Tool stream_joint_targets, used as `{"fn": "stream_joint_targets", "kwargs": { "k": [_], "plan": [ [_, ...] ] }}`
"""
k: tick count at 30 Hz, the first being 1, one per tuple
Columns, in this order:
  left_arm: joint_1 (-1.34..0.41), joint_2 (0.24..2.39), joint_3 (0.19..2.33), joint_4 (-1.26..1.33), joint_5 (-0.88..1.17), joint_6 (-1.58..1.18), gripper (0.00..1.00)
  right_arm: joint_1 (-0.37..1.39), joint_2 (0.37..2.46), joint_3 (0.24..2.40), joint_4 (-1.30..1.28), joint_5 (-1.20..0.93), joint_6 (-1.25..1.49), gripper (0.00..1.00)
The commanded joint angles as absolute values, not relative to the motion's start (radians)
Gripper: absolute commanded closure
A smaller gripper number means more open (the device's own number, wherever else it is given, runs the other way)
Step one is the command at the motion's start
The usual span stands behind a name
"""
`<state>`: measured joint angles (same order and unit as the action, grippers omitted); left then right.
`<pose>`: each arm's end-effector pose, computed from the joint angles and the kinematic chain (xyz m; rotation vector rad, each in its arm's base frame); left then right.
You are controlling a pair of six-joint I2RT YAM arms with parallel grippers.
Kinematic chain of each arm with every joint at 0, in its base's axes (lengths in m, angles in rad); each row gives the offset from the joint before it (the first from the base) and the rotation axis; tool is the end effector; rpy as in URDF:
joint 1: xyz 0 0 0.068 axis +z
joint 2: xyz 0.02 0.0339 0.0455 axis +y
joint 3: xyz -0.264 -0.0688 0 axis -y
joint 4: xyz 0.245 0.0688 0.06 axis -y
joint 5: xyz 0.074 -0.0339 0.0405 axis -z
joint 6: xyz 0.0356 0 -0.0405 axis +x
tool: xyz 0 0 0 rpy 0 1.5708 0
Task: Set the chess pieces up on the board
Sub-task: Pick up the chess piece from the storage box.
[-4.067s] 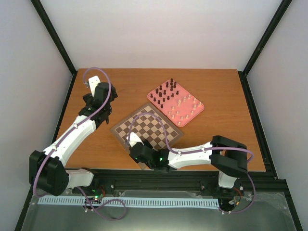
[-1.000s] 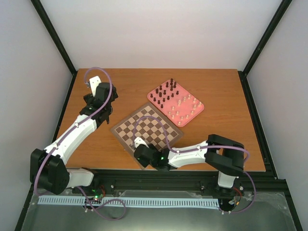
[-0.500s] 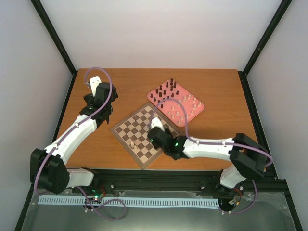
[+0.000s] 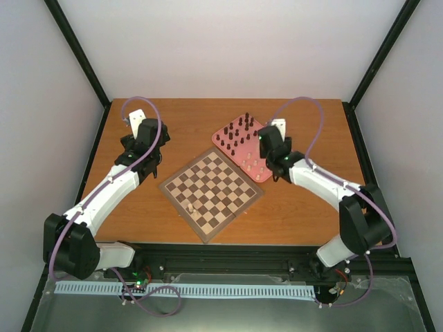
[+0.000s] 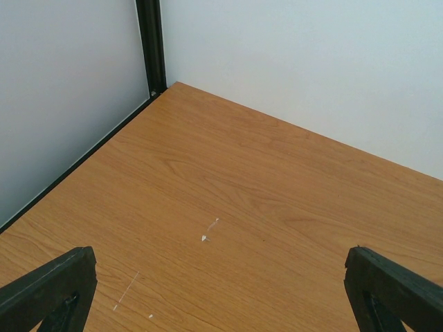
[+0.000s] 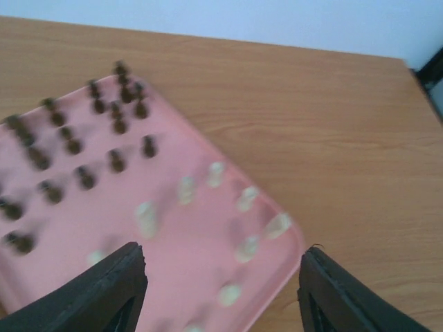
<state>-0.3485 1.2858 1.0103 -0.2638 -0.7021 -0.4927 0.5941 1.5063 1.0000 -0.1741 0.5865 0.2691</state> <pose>0.2754 -0.0756 0.3060 -0.5409 1.9037 0.1992 0.2819 0.1667 0.2454 -0.0413 2.1259 -0.1571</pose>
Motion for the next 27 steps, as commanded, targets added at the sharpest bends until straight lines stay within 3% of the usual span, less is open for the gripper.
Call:
{"fn": "stream_joint_targets", "kwargs": {
  "k": [1, 11, 21, 27],
  "plan": [
    [-0.344, 1.276, 1.048, -0.275, -0.703, -0.479, 0.00, 0.472, 1.582, 1.101, -0.208, 0.586, 0.240, 0.38],
    [-0.344, 1.300, 1.062, -0.283, -0.706, -0.475, 0.00, 0.254, 1.898, 1.415, -0.394, 0.455, 0.232, 0.35],
    [-0.344, 1.332, 1.077, -0.295, -0.727, -0.469, 0.00, 0.210, 1.901, 1.347, -0.401, 0.341, 0.259, 0.36],
    [-0.344, 1.328, 1.072, -0.293, -0.727, -0.471, 0.00, 0.210, 1.914, 1.326, -0.380, 0.335, 0.269, 0.42]
  ]
}}
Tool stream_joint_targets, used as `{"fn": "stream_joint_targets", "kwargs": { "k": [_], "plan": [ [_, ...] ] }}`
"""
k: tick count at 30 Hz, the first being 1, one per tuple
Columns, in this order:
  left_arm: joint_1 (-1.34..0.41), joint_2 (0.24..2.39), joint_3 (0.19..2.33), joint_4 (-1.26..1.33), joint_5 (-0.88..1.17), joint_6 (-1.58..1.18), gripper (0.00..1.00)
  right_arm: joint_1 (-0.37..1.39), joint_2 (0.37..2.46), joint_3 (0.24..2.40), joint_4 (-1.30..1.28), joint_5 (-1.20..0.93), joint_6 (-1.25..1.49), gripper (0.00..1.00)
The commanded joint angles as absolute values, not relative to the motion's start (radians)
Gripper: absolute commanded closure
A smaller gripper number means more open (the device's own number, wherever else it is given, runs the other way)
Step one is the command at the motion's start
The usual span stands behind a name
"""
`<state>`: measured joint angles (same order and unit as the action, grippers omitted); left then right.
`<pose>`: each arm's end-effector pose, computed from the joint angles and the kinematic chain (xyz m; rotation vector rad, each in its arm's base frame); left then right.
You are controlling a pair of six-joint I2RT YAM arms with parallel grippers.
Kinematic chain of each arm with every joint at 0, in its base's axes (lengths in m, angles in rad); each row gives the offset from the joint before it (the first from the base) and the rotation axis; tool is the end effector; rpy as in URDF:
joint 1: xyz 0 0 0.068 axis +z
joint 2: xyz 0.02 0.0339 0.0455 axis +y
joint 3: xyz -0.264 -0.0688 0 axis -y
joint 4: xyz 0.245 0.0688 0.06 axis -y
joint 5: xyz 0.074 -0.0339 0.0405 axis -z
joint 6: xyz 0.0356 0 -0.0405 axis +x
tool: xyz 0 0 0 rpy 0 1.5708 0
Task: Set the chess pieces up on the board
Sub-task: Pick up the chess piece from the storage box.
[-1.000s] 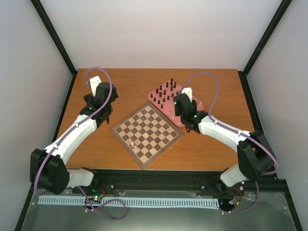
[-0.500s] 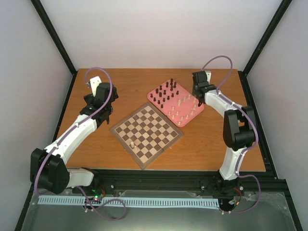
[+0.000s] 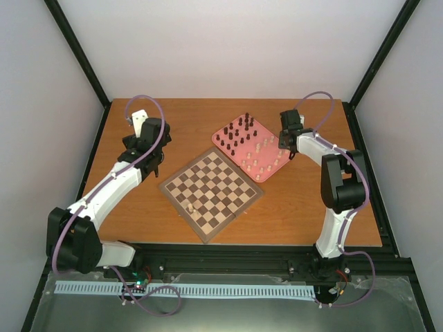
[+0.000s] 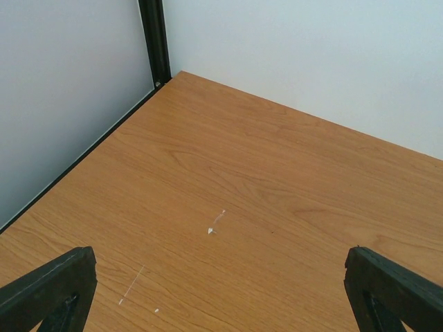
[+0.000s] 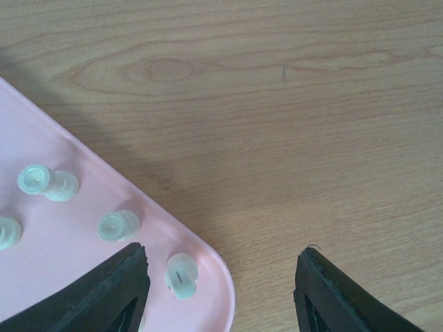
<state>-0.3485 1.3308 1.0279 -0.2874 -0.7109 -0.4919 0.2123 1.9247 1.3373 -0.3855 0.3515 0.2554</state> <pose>0.2832 -0.0782 0.2979 -0.5320 1.9428 0.2395 0.4025 0.0742 0.1865 0.1885 2.4686 -0.2505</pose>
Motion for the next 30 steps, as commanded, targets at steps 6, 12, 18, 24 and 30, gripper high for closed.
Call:
{"fn": "stream_joint_targets", "kwargs": {
  "k": [6, 12, 18, 24, 30],
  "plan": [
    [-0.344, 1.334, 1.074, -0.293, -0.726, -0.471, 0.00, 0.208, 1.941, 1.312, -0.359, 0.324, 0.271, 0.44],
    [-0.344, 1.340, 1.076, -0.293, -0.727, -0.471, 0.00, 0.201, 1.969, 1.321, -0.346, 0.286, 0.267, 0.50],
    [-0.344, 1.349, 1.078, -0.291, -0.729, -0.471, 0.00, 0.187, 1.988, 1.316, -0.334, 0.261, 0.271, 0.51],
    [-0.344, 1.360, 1.083, -0.293, -0.733, -0.470, 0.00, 0.177, 2.009, 1.323, -0.328, 0.238, 0.273, 0.59],
    [-0.344, 1.361, 1.084, -0.294, -0.736, -0.471, 0.00, 0.176, 2.019, 1.323, -0.326, 0.211, 0.274, 0.62]
  ]
}}
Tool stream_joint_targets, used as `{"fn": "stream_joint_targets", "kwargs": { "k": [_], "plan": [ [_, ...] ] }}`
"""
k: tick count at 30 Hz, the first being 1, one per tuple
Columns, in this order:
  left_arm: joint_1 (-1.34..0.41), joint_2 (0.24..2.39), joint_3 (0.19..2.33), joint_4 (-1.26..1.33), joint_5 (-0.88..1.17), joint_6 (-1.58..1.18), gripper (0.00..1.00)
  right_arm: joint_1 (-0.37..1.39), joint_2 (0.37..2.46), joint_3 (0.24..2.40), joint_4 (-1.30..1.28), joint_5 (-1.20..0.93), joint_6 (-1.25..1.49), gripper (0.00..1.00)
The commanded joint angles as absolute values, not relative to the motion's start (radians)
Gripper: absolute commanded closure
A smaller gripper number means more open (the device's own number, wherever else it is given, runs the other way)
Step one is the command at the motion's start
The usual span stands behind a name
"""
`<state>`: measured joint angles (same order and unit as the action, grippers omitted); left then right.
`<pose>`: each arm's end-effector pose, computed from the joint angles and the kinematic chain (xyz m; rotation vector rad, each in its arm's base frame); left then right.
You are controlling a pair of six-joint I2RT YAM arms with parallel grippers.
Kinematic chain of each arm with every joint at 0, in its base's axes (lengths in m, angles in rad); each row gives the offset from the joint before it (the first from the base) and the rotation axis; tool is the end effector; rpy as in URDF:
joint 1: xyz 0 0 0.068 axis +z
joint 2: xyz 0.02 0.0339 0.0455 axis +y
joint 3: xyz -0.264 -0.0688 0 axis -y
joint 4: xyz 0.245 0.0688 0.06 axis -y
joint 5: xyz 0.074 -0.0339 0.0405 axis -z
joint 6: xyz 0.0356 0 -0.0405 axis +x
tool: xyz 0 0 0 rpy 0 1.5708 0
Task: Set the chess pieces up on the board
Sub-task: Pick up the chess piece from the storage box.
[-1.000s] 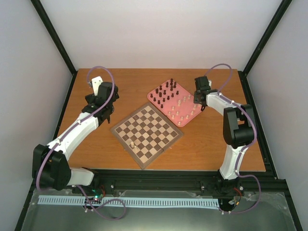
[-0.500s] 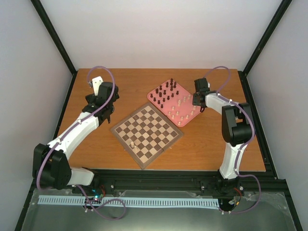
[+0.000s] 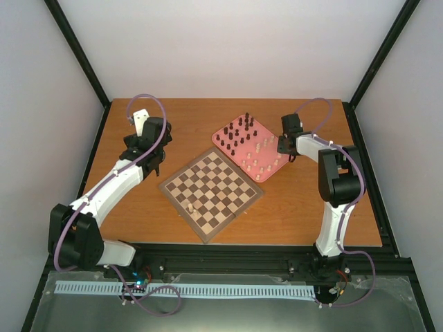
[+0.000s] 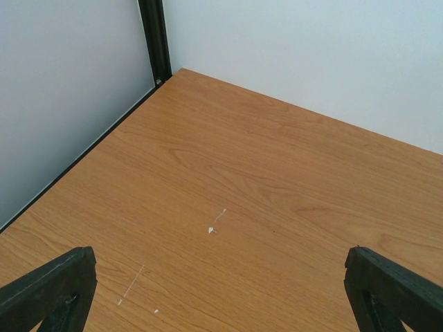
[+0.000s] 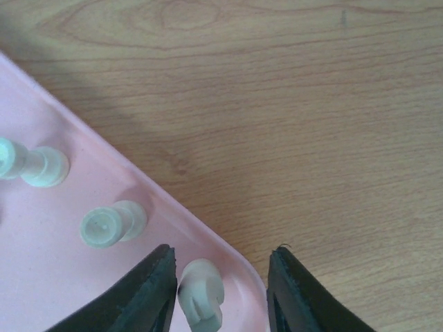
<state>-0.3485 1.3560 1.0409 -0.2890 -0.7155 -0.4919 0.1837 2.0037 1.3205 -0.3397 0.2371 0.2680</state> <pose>0.2883 -0.0799 0.2953 -0.5307 1.9521 0.2525 0.4098 0.0676 0.1523 0.1930 2.5479 -0.1357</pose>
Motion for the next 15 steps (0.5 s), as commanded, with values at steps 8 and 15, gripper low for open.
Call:
{"fn": "stream_joint_targets", "kwargs": {
  "k": [8, 15],
  "plan": [
    [-0.344, 1.366, 1.086, -0.295, -0.735, -0.470, 0.00, 0.176, 2.019, 1.321, -0.330, 0.214, 0.277, 0.83],
    [-0.344, 1.368, 1.089, -0.296, -0.736, -0.469, 0.00, 0.176, 1.968, 1.290, -0.299, 0.179, 0.277, 0.95]
  ]
}}
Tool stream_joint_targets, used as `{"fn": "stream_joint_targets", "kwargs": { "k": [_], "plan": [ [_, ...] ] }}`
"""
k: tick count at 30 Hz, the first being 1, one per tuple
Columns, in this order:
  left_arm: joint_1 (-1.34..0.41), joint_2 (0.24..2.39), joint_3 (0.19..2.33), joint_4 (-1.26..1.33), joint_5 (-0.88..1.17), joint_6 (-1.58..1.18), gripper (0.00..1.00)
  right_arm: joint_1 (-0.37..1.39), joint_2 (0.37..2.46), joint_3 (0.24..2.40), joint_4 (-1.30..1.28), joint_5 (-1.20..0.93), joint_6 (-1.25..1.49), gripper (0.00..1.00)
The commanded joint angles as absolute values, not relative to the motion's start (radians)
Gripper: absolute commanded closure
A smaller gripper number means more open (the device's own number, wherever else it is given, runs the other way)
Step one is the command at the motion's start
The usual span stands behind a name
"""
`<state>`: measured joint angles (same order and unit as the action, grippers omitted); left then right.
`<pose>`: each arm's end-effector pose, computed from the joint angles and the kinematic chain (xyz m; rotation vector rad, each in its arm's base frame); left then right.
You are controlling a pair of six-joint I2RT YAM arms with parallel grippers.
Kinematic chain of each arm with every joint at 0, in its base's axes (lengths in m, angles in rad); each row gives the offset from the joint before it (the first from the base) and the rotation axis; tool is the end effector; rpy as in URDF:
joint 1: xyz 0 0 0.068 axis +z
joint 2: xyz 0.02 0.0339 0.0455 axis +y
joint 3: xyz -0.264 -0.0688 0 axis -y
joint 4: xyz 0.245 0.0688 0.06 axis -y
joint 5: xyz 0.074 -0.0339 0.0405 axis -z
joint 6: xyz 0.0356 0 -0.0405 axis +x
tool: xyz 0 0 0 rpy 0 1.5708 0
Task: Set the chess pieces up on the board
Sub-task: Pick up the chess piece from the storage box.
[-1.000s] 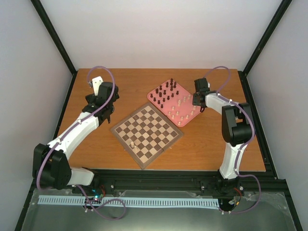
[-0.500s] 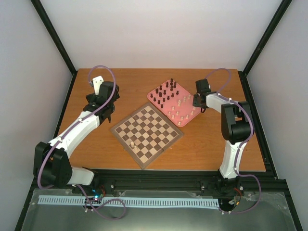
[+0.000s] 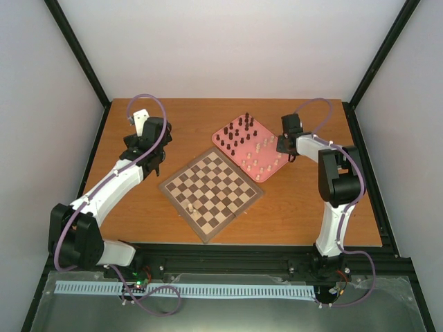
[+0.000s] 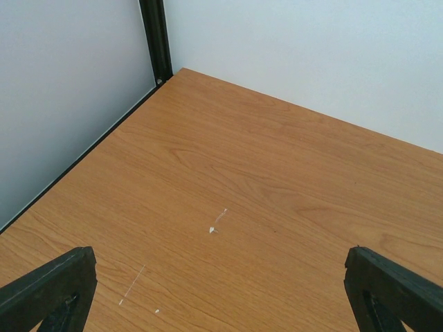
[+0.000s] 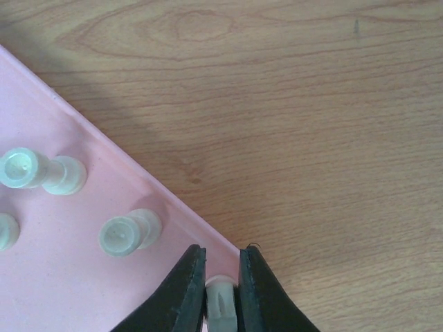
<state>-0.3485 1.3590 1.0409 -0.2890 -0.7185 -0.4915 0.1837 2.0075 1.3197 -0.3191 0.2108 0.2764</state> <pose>0.2888 -0.0800 0.2945 -0.5310 1.9533 0.2575 0.4115 0.0689 0.1516 0.1958 2.5388 -0.0941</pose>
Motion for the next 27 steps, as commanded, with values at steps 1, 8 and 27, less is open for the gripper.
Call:
{"fn": "stream_joint_targets", "kwargs": {
  "k": [1, 8, 27],
  "plan": [
    [-0.344, 1.369, 1.089, -0.297, -0.738, -0.469, 0.00, 0.176, 1.954, 1.283, -0.290, 0.168, 0.278, 0.97],
    [-0.344, 1.369, 1.091, -0.299, -0.739, -0.471, 0.00, 0.221, 1.791, 1.204, -0.237, 0.244, 0.270, 0.97],
    [-0.344, 1.337, 1.087, -0.309, -0.726, -0.479, 0.00, 0.650, 1.735, 1.318, -0.268, 0.033, 0.123, 0.97]
  ]
}}
